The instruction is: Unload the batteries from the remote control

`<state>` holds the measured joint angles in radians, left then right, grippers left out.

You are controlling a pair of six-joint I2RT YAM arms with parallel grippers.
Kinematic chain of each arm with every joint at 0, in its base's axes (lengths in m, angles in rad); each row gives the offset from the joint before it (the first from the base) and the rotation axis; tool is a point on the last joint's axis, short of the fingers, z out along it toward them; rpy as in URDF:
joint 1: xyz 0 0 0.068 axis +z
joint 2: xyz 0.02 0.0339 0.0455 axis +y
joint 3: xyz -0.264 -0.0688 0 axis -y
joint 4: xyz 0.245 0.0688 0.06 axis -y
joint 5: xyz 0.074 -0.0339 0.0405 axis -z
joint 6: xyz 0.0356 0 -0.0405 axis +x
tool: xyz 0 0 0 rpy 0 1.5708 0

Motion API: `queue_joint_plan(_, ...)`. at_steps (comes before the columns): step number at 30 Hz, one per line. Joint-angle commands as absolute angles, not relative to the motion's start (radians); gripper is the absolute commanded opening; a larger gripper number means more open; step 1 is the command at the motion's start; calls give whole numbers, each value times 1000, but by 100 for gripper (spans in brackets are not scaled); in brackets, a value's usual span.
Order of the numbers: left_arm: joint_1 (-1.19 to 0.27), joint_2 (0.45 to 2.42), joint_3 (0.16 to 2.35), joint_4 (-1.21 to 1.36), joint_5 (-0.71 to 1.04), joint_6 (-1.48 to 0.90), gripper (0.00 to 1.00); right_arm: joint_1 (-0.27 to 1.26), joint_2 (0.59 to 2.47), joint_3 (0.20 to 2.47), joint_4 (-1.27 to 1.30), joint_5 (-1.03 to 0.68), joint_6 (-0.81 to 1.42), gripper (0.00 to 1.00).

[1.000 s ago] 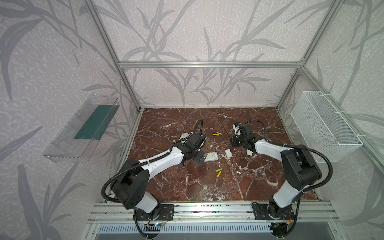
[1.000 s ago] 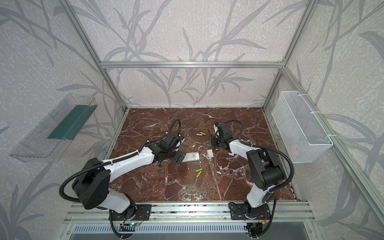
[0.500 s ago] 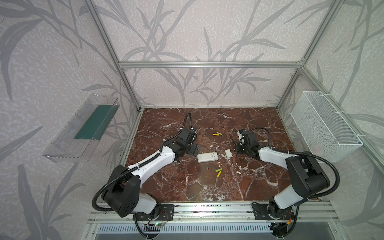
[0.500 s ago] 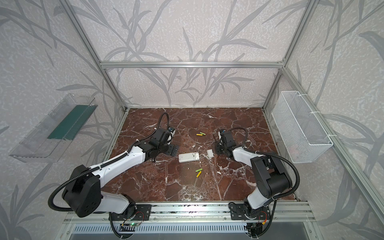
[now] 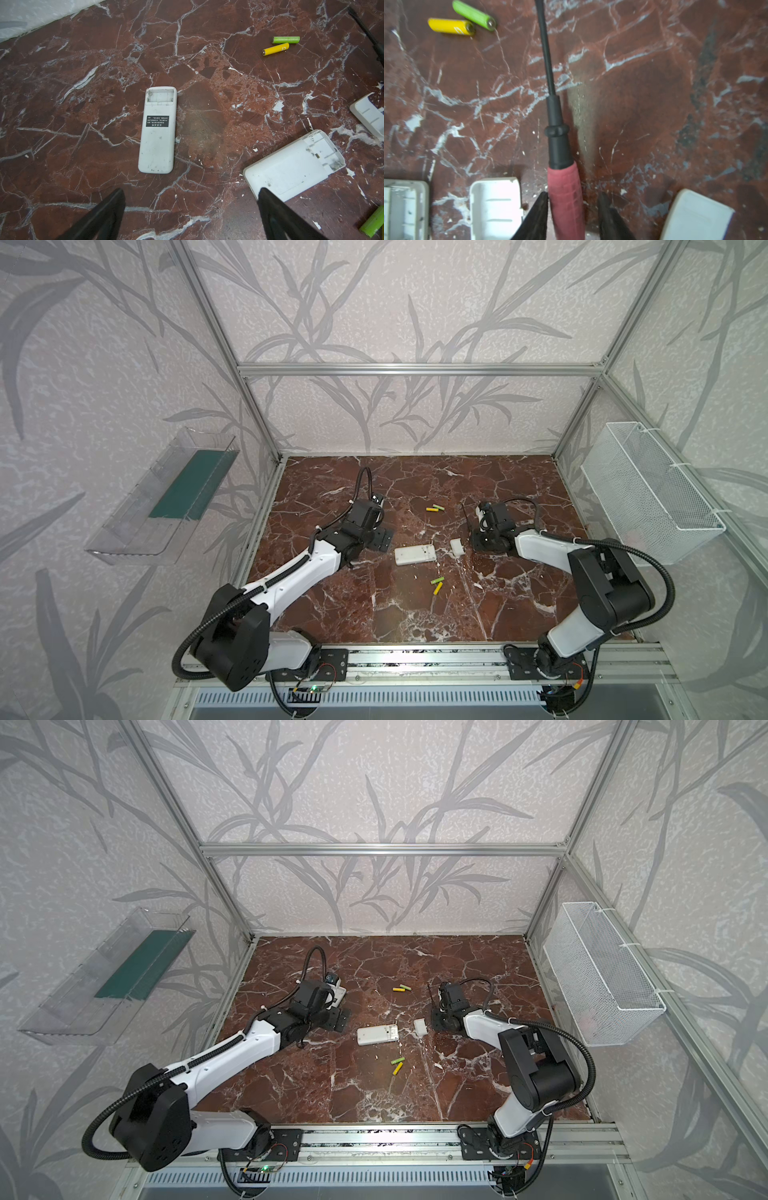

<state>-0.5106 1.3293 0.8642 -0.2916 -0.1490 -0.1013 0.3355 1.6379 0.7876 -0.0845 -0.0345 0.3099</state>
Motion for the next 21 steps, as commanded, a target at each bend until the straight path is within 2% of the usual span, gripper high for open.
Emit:
queue_joint_plan(1,-483,1304,854,-276,-179,-110,99,337,1638,795,-127,-33,308,49)
queue_joint_plan(5,-454,1296,848,-271,-192,-113,99,336,1613,796,-127,-42,289,62)
queue_joint_plan(9,-408,1286,845,-264,-229,-136,99,333,1546,807,-143,-37,262,83)
queue_joint_plan(10,-393,1283,847,-264,-243,-147,99,331,1525,807,-142,-39,255,100)
queue_joint_plan(18,-274,1242,803,-202,-313,-145,99,318,1360,762,-80,75,117,99)
queue_joint_plan(21,-238,1218,740,-95,-322,-97,99,287,1316,709,2,110,59,99)
